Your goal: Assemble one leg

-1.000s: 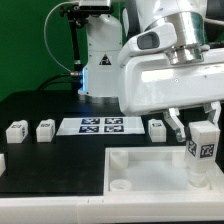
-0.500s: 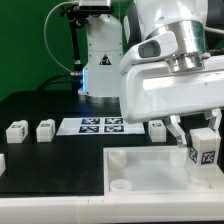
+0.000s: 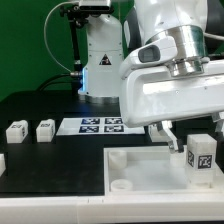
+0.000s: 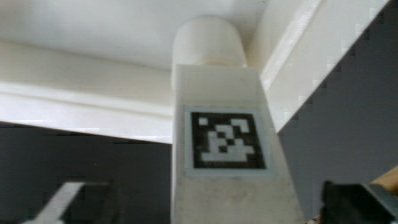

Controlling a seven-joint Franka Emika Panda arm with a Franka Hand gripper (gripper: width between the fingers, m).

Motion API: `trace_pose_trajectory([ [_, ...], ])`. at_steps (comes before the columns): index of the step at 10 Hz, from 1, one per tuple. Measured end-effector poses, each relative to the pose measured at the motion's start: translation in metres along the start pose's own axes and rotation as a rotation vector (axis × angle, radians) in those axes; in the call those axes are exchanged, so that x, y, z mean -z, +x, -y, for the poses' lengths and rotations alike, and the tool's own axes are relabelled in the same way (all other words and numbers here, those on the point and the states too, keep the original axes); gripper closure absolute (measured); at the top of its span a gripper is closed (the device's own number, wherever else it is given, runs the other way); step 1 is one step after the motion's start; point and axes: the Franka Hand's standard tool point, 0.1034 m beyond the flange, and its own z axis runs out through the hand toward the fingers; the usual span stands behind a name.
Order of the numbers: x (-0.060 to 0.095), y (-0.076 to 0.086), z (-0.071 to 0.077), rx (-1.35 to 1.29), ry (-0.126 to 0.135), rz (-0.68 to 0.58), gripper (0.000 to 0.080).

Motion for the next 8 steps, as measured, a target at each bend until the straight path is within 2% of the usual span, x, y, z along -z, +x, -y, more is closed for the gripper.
trace_pose_trajectory([
  [1,0.0000,0.0000,0.0000,0.000,0.000,0.000,0.0170],
  [7,0.0001,0.0003,0.0002,-0.001,0.001,0.002,0.0150],
  [8,0.0035,0.0031,0.0022,-0.019,0.011,0.049,0.0150],
])
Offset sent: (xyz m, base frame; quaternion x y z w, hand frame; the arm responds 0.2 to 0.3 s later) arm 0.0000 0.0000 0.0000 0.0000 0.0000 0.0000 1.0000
